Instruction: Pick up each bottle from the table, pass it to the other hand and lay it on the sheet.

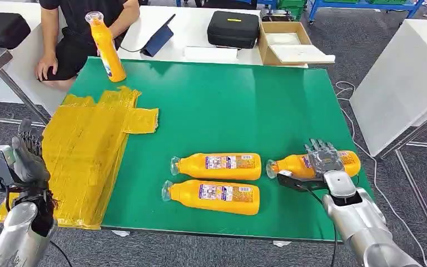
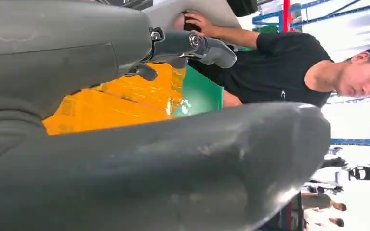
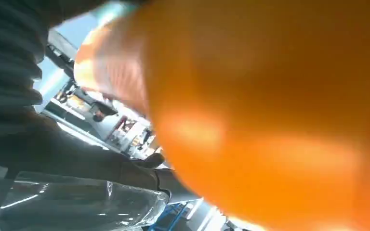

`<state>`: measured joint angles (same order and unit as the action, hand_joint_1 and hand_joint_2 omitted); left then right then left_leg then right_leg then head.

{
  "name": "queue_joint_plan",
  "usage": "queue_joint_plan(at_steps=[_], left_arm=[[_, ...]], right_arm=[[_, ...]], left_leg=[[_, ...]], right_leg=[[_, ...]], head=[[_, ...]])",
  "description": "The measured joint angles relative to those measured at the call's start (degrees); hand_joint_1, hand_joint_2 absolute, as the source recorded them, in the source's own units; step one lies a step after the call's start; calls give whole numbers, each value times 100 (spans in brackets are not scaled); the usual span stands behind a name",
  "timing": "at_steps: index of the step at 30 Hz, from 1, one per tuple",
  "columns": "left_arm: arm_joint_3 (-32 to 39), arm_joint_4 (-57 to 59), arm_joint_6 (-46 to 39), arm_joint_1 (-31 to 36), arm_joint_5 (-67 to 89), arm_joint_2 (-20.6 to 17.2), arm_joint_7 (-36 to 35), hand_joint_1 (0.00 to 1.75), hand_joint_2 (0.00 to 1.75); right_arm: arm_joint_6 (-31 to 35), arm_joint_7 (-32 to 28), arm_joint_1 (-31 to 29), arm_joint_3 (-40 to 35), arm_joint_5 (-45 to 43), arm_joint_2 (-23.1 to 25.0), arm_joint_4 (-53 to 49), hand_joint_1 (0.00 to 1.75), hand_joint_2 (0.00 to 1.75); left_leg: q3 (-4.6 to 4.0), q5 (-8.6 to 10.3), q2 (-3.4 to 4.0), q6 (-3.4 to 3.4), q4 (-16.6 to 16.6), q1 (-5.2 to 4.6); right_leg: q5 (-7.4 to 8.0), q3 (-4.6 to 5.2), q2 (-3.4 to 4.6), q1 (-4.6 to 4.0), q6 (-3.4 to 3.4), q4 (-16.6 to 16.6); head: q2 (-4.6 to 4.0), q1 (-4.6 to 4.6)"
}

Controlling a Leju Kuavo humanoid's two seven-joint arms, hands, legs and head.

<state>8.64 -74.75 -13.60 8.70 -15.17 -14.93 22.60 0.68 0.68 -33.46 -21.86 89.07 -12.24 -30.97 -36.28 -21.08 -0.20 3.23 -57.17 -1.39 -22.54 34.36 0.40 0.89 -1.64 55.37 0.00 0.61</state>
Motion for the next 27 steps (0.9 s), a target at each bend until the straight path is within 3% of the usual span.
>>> queue_joint_plan(at_steps=[11,27], left_arm=[[358,-402,46,-452,-122,-33,-22,0,0],[360,-513,114,-359,252,46,-232,0,0]], right_arm=[[-249,15,164,-90,-317,53,-253,175,175],[-334,311,632,109,-433,50,-761,175,175]], left_leg=[[-8,0,-7,0,-1,2],[-2,-6,-18,-8,-1,15]], right_leg=[[-3,15,-2,2,4,-2],[-21,67,-6,3,19,-5]], head=[[0,0],[0,0]])
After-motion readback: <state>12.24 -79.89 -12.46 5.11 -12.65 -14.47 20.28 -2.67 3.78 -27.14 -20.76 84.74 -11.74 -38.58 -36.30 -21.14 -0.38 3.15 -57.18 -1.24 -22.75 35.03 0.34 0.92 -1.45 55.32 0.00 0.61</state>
